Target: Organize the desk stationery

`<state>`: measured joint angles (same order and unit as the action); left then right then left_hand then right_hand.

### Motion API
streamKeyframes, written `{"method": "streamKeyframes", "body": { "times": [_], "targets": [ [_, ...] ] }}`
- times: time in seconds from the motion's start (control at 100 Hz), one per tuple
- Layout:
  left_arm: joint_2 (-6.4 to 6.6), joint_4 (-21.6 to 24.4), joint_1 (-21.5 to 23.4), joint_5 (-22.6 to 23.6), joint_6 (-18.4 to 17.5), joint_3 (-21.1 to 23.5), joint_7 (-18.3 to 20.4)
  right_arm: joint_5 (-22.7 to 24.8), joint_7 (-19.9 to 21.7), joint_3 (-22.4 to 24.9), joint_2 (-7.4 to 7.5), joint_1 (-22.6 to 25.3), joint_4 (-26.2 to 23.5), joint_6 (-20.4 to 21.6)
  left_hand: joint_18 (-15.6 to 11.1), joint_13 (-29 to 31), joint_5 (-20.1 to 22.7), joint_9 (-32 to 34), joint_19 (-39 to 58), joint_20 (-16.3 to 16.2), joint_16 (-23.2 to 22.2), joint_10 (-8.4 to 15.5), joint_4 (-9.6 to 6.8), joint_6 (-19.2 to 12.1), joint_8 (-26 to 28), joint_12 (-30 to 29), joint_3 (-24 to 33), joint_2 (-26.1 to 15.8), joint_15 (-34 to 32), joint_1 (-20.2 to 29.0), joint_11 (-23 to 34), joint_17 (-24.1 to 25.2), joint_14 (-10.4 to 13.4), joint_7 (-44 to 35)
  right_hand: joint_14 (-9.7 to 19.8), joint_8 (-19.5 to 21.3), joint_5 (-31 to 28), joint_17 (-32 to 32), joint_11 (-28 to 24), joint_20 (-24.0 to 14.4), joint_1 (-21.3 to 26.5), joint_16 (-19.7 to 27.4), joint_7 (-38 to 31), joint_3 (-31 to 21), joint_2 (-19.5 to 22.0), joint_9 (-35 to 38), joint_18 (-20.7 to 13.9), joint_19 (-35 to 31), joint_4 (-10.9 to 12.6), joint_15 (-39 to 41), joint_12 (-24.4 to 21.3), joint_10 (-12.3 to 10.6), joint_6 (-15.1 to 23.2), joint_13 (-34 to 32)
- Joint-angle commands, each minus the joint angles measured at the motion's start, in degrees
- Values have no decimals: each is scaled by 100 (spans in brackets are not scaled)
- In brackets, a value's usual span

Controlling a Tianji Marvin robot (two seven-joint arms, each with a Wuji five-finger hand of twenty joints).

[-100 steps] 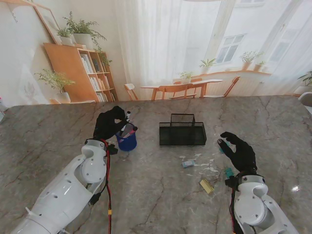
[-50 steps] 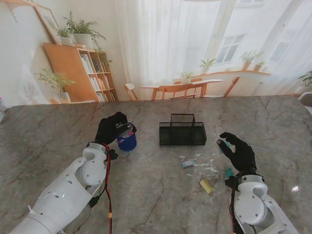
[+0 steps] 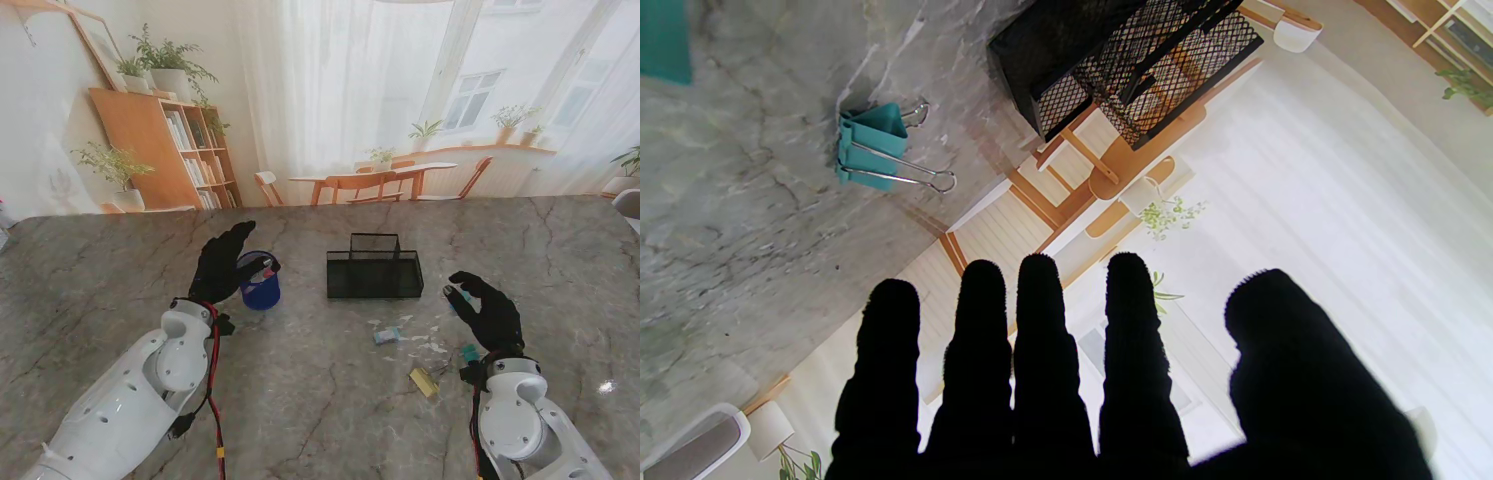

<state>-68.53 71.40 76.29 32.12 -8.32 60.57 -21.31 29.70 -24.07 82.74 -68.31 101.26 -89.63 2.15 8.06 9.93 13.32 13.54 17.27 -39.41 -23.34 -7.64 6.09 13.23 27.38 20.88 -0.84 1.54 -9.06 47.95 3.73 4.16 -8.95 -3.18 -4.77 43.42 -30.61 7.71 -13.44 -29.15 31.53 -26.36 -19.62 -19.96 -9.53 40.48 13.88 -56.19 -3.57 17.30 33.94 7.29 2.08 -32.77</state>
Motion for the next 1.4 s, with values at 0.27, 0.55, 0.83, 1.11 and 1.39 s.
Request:
{"method": "streamKeyframes", "body": {
  "times": [0.27,0.55,0.83,1.11,1.39],
  "targets": [
    [114,1137,664,560,-332,228,-200,6,70,0,5,77,-138,149,37,-9,205,303,7,-180,40,-16,-372,-215,174,64,-135,-479,61,-119,118,48,128,-294,14,21,-90,-75,24,-110,-40,-56,-22,170,158,31,48,-53,190,-14,100,-4,45,49],
    [159,1894,1156,1105,-610,-21,-544,84,194,-29,44,207,-414,311,144,319,510,704,916,-245,-60,-11,-325,-294,439,271,-161,-573,11,21,176,-7,102,-394,32,23,-63,-53,18,-114,-31,-54,-17,134,30,30,55,-61,197,-13,103,-39,60,24],
    [198,2274,1507,1499,-556,-327,-795,159,413,-32,99,414,-741,407,217,666,712,989,1434,-189,-105,82,-297,-425,501,281,-181,-590,-43,40,218,-157,133,-436,44,33,-65,-31,7,-114,-57,-52,-25,66,-46,31,60,-65,198,-5,105,-63,67,3],
    [236,2349,1851,1691,-401,-391,-941,445,1328,113,313,553,-1060,692,211,856,832,1166,1601,-156,-165,118,-284,-462,539,317,-174,-646,-75,81,266,-233,170,-477,150,89,-57,463,-116,-550,102,-265,-79,-231,-682,111,-91,-796,192,463,162,-234,166,-226],
    [183,2537,2172,1587,-330,-157,-1171,1893,2334,420,671,452,-1231,1586,190,864,837,1174,1620,-100,-217,127,-277,-454,556,351,-184,-696,-73,103,269,-201,168,-472,277,195,-320,1165,-855,-562,905,-318,-325,-451,-1824,384,-153,-1487,178,1522,356,-543,-95,-622]
  ]
}}
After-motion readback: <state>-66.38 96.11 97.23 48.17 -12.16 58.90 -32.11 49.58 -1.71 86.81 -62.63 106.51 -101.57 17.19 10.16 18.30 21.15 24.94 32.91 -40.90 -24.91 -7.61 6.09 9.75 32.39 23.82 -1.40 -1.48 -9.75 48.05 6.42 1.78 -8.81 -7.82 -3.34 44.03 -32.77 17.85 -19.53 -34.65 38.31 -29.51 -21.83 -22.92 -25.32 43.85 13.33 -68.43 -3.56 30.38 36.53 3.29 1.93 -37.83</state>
